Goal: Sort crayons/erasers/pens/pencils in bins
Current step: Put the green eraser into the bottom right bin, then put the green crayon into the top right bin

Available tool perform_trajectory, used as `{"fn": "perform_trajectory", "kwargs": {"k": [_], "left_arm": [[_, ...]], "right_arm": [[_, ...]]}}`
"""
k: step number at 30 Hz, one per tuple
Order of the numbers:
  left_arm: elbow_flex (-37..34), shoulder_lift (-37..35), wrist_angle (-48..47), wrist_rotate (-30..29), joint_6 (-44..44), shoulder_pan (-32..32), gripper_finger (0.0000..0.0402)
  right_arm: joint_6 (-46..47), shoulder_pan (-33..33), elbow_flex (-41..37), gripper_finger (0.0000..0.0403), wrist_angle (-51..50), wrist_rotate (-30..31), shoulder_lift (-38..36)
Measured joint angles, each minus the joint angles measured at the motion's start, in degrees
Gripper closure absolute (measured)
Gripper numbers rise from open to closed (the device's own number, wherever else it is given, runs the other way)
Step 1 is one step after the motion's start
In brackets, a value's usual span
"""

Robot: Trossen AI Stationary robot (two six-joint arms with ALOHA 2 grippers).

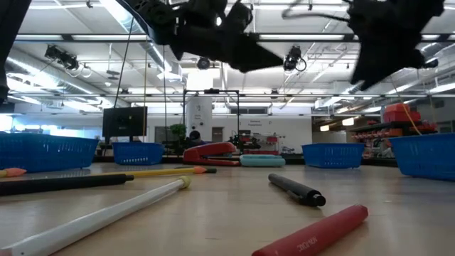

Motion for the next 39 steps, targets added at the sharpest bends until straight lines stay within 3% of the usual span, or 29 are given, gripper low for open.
{"fn": "perform_trajectory", "kwargs": {"k": [4, 7, 13, 20, 28, 32, 39], "left_arm": [[0.0, -1.4, -16.1, -11.9, 0.0, -1.1, 0.0301], [0.0, -1.5, -28.4, -14.6, -3.2, -1.5, 0.0308], [0.0, -1.5, -48.8, -14.6, -9.6, -1.6, 0.0331], [0.0, -1.5, -56.0, -14.8, -8.2, -2.2, 0.0344], [-1.6, -1.5, -57.8, -15.0, 9.7, -3.1, 0.0336], [-1.7, -1.5, -55.4, -18.8, 18.2, -3.9, 0.0342], [-1.7, -1.5, -50.5, -20.5, 15.1, -5.1, 0.0350]], "right_arm": [[-10.6, 0.2, 0.0, 0.0231, 8.8, 14.4, 2.6], [-18.3, -0.1, -0.2, 0.0231, 15.3, 22.7, 6.1], [-25.2, -2.6, -0.3, 0.0231, 19.6, 25.5, 13.6], [-26.9, -6.6, -0.3, 0.0231, 20.2, 25.9, 17.5], [-26.7, -8.7, -0.3, 0.0231, 20.7, 26.0, 18.8], [-27.5, -9.8, -0.3, 0.0231, 20.5, 26.1, 18.7], [-27.0, -10.3, -0.3, 0.0231, 19.9, 25.8, 19.0]]}}
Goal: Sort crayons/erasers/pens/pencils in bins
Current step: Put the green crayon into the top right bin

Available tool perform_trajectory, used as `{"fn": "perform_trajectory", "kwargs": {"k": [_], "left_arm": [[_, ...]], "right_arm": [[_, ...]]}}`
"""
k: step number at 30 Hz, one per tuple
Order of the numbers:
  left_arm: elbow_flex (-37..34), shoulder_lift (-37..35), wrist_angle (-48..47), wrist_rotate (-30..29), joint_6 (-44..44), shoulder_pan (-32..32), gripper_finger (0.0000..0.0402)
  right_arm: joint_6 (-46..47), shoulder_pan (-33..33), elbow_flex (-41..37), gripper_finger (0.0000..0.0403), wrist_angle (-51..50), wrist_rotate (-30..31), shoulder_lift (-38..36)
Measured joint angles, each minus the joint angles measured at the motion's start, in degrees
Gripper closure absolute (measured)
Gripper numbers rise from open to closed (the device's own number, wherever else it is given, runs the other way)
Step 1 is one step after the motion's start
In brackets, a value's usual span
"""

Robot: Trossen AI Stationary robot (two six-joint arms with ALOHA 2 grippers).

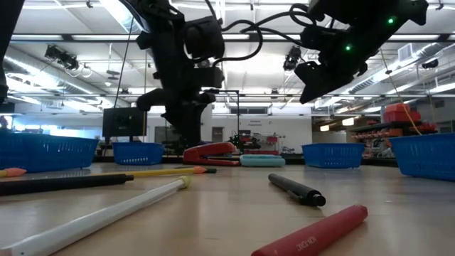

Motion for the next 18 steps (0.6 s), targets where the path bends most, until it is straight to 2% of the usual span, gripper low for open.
{"fn": "perform_trajectory", "kwargs": {"k": [6, 18], "left_arm": [[0.0, 0.0, 0.1, 0.0, -0.8, 0.8, 0.0334], [0.0, 1.3, -0.3, 0.0, -1.2, 0.7, 0.0277]], "right_arm": [[-0.3, 0.2, 0.0, 0.0231, 0.0, -0.1, 0.0], [-0.4, 0.2, 0.0, 0.0231, -0.5, 0.2, 0.0]]}}
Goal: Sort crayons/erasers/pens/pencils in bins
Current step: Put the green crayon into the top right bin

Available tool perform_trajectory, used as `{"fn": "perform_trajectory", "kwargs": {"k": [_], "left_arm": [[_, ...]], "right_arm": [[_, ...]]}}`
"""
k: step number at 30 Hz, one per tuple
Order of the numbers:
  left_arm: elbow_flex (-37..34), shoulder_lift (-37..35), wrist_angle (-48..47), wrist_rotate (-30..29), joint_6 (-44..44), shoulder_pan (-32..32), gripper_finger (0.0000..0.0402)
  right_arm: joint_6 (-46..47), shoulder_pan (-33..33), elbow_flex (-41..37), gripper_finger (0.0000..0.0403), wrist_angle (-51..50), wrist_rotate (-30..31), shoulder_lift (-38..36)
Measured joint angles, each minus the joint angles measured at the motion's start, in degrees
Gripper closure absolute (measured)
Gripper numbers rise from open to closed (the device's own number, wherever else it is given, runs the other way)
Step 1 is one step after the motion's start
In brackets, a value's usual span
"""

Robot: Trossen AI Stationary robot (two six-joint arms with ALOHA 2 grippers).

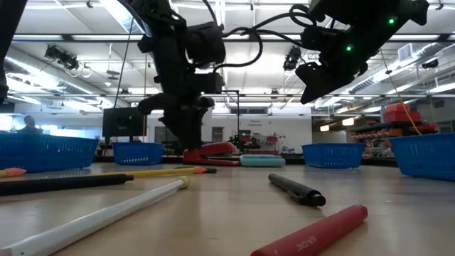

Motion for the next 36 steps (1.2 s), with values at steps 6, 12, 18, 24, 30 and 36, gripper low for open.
{"fn": "perform_trajectory", "kwargs": {"k": [6, 12, 18, 24, 30, 36], "left_arm": [[0.0, 4.0, 0.7, 0.0, 1.7, 0.0, 0.0267], [0.0, 5.0, 1.3, 0.0, 1.2, 0.0, 0.0268], [0.0, 5.0, 0.6, 0.0, 1.1, -0.6, 0.0269], [0.0, 4.6, 0.2, -1.6, 1.3, -0.6, 0.0269], [2.3, 3.6, -2.4, -3.9, -1.1, -0.7, 0.0272], [5.0, 3.5, -5.6, -3.1, -5.8, -2.3, 0.0285]], "right_arm": [[0.4, 0.0, 0.0, 0.0231, -1.1, -0.6, 0.0], [0.4, 0.0, 0.0, 0.0231, -1.6, -1.4, 0.0], [0.5, 0.0, 0.0, 0.0231, -2.1, -1.5, 0.0], [0.5, 0.0, 0.0, 0.0231, -2.1, -1.7, 0.0], [0.5, 0.0, 0.0, 0.0231, -2.1, -1.7, 0.0], [1.3, 0.0, 0.0, 0.0231, -2.4, -1.8, 0.0]]}}
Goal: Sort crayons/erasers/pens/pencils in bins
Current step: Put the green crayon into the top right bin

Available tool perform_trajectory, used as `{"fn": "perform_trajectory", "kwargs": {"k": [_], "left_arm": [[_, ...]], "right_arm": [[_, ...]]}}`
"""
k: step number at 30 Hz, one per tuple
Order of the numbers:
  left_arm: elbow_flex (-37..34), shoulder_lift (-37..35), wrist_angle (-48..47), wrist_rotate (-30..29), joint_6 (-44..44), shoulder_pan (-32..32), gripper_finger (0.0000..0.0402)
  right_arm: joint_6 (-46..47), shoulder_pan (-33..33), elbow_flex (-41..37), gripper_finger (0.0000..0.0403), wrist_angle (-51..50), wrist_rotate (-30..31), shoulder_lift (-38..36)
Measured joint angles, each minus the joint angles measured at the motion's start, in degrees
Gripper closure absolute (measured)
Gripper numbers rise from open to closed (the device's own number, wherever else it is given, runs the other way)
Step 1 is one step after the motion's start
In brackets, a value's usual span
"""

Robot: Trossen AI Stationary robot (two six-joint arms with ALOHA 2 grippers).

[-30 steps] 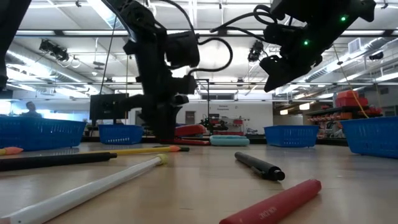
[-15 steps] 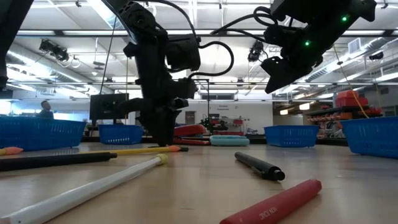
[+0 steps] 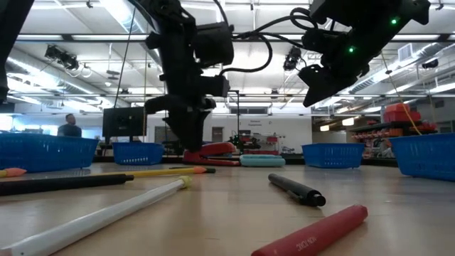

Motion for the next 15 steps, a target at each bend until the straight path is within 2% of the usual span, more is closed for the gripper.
{"fn": "perform_trajectory", "kwargs": {"k": [10, 15], "left_arm": [[0.0, 0.4, -1.6, 0.8, 0.8, -0.7, 0.0298], [-0.2, 0.5, -1.6, 3.4, -0.5, -1.0, 0.0299]], "right_arm": [[3.0, -0.4, 0.0, 0.0231, -1.3, -0.1, 0.0], [3.6, -0.4, 0.0, 0.0231, -1.6, -0.1, 0.0]]}}
